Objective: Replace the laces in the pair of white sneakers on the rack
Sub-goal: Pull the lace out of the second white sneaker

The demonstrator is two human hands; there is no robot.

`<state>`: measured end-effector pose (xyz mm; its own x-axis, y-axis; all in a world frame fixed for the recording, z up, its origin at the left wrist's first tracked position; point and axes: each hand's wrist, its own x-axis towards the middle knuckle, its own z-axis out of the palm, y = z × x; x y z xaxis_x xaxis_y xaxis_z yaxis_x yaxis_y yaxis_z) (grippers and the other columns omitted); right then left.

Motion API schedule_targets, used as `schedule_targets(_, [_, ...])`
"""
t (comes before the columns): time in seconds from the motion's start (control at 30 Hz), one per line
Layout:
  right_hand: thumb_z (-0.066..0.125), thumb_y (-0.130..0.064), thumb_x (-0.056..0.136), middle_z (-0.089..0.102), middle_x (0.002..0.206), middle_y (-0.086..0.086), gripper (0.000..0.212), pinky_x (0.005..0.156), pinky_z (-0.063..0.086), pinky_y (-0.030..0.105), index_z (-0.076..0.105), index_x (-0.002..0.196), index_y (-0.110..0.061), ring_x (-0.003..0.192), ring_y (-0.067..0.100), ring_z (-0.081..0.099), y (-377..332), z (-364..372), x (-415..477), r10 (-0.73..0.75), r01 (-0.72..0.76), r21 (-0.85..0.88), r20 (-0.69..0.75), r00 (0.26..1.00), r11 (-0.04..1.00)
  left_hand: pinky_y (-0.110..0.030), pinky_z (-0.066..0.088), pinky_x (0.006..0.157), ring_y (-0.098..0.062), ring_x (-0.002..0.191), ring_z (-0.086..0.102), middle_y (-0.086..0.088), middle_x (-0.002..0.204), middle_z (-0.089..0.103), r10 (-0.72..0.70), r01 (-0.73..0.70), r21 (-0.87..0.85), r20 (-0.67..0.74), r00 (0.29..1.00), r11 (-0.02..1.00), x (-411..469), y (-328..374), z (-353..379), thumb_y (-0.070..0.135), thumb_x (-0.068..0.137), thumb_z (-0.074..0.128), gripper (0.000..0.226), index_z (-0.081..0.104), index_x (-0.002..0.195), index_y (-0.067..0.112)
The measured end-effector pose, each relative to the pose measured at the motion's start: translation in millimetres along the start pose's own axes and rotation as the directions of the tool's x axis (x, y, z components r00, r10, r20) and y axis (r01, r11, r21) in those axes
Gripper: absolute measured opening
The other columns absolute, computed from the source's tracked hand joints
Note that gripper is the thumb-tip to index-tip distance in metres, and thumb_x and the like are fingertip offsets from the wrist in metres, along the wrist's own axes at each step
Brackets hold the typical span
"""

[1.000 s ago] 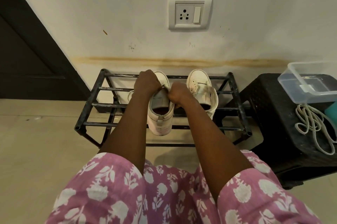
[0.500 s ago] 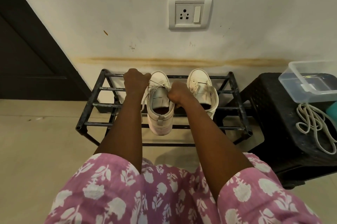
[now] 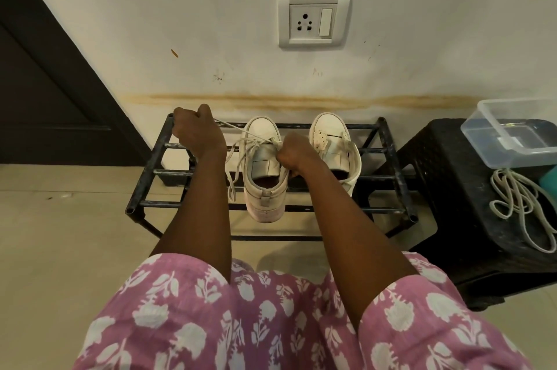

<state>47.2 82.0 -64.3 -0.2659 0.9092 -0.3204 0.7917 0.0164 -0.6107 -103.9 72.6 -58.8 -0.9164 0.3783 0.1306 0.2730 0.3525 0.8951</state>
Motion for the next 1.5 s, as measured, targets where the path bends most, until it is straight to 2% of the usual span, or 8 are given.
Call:
schedule_targets(0.2, [0.048,-0.005,0.092,0.058,0.119,0.025,0.03,0.087,0.053,0.04,0.054,0.119,0.006,0.106,0.036,0.06,-0.3,-1.0,-0.4,-0.001,0.001,-0.024,0.007,1.0,1.0,-0.022,0.039,0.078,-0.029,0.114,0.054,-0.017,0.123,0.055,0.002,-0.083,0.205,0.367,0.93,0.975,2.7,-9.0,10.2,0.016,0.087,0.059,0.026,0.047,0.106,0.001])
schedule_targets(0.47, [0.049,-0.011,0.095,0.059,0.117,0.022,0.028,0.083,0.051,0.038,0.055,0.118,0.004,0.104,0.034,0.06,-1.2,0.2,0.4,-0.027,0.026,-0.064,-0.013,1.0,0.998,-0.031,0.047,0.085,-0.028,0.1,0.063,-0.016,0.101,0.071,0.202,-0.547,0.185,0.796,0.57,0.817,-25.4,1.6,22.7,0.016,0.077,0.067,0.024,0.075,0.095,0.002])
schedule_targets(0.67, [0.05,-0.012,0.095,0.06,0.116,0.023,0.029,0.085,0.052,0.039,0.055,0.118,0.005,0.104,0.035,0.061,-0.9,0.9,1.1,-0.034,0.033,-0.065,-0.018,0.999,0.997,-0.035,0.05,0.085,-0.03,0.1,0.062,-0.019,0.104,0.067,0.113,-0.427,0.256,0.733,0.67,0.867,-25.3,-0.1,26.5,0.024,0.075,0.072,0.039,0.069,0.103,-0.002])
schedule_targets(0.8, [0.049,-0.01,0.093,0.059,0.118,0.024,0.03,0.084,0.051,0.039,0.055,0.118,0.006,0.106,0.036,0.059,-0.6,0.1,1.9,-0.041,0.039,-0.073,-0.027,0.999,0.997,-0.031,0.034,0.064,-0.031,0.073,0.054,-0.015,0.058,0.052,0.139,-0.39,0.248,0.661,0.737,0.887,-21.9,1.3,20.0,0.02,0.08,0.065,0.034,0.053,0.056,0.001])
schedule_targets(0.93, [0.051,-0.007,0.092,0.059,0.117,0.023,0.03,0.082,0.051,0.037,0.055,0.118,0.006,0.105,0.034,0.06,-0.7,1.0,1.8,-0.042,0.038,-0.083,-0.043,0.998,0.996,-0.032,0.049,0.072,-0.029,0.068,0.058,-0.007,0.052,0.041,0.045,-0.255,0.251,0.626,0.778,0.934,-7.5,-8.7,13.6,0.013,0.076,0.065,0.038,0.039,0.049,0.009])
schedule_targets(1.13, [0.055,-0.008,0.087,0.058,0.12,0.016,0.033,0.078,0.046,0.033,0.056,0.12,-0.003,0.108,0.031,0.058,-15.1,10.7,3.6,-0.131,0.102,-0.185,-0.153,0.979,0.978,-0.022,0.035,0.06,-0.029,0.095,0.061,-0.008,0.074,0.054,-0.011,-0.328,0.391,0.657,0.754,0.86,-8.4,-5.6,9.2,0.021,0.082,0.064,0.038,0.04,0.056,0.007])
schedule_targets(1.37, [0.05,0.0,0.089,0.056,0.116,0.02,0.027,0.08,0.046,0.033,0.062,0.113,-0.002,0.103,0.033,0.058,-19.2,16.3,20.5,-0.203,0.151,-0.315,-0.14,0.969,0.937,-0.018,0.048,0.051,-0.013,0.04,0.058,0.002,0.03,0.049,-0.063,-0.185,0.269,0.707,0.705,0.945,-2.0,0.3,8.5,0.002,0.071,0.06,0.023,0.049,0.051,0.006])
schedule_targets(1.5, [0.054,-0.001,0.088,0.059,0.111,0.016,0.021,0.069,0.041,0.03,0.062,0.107,-0.003,0.097,0.03,0.061,-20.9,22.2,24.8,-0.253,0.169,-0.346,-0.216,0.943,0.923,-0.027,0.054,0.057,-0.021,0.053,0.062,-0.011,0.056,0.062,-0.136,-0.141,0.267,0.797,0.588,0.953,-1.5,5.8,1.6,0.011,0.075,0.071,0.019,0.061,0.064,0.0])
